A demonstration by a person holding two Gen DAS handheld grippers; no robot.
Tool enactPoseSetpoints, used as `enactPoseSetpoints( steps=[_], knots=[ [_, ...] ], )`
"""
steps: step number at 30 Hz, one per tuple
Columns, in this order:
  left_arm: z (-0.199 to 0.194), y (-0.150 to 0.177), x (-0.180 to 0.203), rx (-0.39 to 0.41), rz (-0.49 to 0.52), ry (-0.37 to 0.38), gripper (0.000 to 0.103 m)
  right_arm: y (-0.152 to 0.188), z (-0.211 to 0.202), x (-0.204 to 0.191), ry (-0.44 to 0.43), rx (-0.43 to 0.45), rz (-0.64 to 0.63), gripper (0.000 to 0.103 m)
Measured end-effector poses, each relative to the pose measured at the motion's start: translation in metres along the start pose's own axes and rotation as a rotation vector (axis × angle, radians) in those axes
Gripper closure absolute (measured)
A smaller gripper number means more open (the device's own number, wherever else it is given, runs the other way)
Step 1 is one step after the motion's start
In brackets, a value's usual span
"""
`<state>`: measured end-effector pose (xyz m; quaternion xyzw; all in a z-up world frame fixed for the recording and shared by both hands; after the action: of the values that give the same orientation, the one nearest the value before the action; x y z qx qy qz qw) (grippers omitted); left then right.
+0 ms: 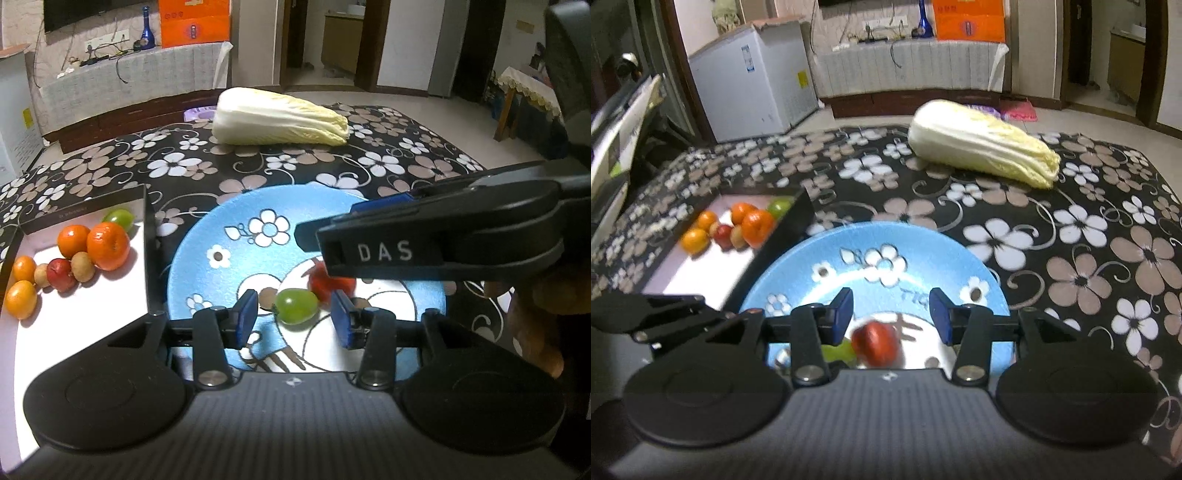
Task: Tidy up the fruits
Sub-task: 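Open the right tool to drop the apple while the left tool releases the lime onto the plate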
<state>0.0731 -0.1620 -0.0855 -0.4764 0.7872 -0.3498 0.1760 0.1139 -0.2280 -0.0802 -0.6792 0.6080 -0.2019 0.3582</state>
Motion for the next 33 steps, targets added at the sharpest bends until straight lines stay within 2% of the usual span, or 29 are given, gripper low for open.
enactPoseSetpoints(
  steps=[7, 33],
  knots=[
    [-0.014, -0.003, -0.011, 0.03, -0.02, 0.004, 0.053, -0.011, 0.0, -0.02, -0.026, 0.038, -0.012, 0.055],
    [-0.033, -0.003, -0.05, 0.056, -0.084, -0.04, 0.053, -0.024, 0.014, -0.07, -0.084, 0.05, -0.051, 0.054]
  ],
)
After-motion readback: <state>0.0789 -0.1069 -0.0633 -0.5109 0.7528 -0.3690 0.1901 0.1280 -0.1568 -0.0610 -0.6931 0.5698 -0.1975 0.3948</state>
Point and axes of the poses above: each gripper's, at about its wrist camera, not at the fingertips, and z roughly the way its jaws point, x to its right, y to its underside, the point moved 10 cm from there along z, roughly the way its jaws point, and after that the axes turned 1 degree about z, right-handed, at the moved point
